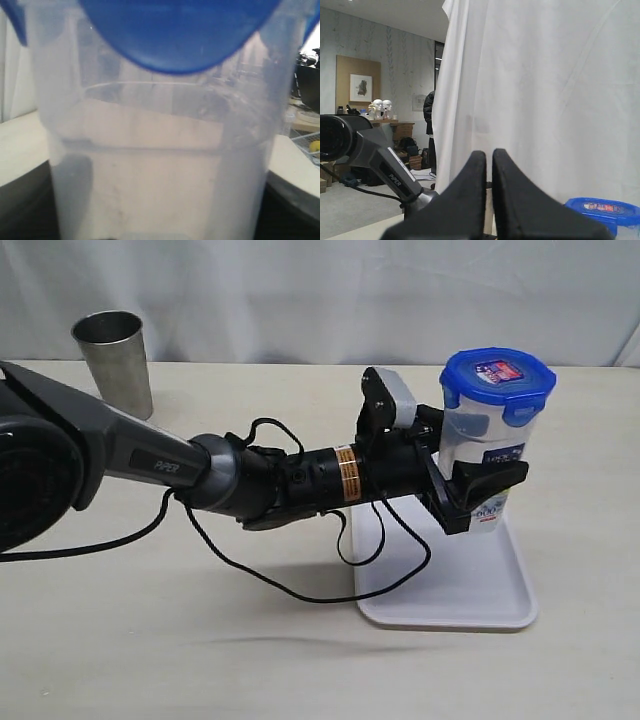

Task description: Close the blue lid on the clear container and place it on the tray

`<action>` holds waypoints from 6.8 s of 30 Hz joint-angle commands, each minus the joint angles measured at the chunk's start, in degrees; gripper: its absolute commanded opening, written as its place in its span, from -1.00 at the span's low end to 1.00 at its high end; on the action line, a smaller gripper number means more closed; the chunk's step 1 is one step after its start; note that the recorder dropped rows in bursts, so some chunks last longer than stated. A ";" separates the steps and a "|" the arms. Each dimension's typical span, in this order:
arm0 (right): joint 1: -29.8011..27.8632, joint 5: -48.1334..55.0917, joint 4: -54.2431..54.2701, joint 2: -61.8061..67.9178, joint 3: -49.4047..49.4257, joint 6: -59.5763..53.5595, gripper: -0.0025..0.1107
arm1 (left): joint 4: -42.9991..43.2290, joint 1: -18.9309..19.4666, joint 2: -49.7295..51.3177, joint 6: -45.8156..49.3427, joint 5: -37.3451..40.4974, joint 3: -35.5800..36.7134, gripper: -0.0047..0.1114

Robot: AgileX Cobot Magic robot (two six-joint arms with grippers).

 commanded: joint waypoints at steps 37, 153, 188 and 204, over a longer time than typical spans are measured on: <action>-0.17 0.32 -0.09 -0.27 0.20 0.08 -0.88 | 1.14 0.27 6.75 5.77 -5.32 -0.76 -0.92; -0.17 0.32 -0.09 -0.27 0.20 0.08 -0.88 | 58.12 16.08 -26.31 -47.51 28.47 8.73 -0.92; -0.17 0.32 -0.09 -0.27 0.20 0.08 -0.88 | 54.92 15.96 -95.26 -53.10 45.53 49.01 -0.92; -0.17 0.32 -0.09 -0.27 0.20 0.08 -0.88 | 55.16 15.96 -103.66 -53.10 35.43 54.31 -0.92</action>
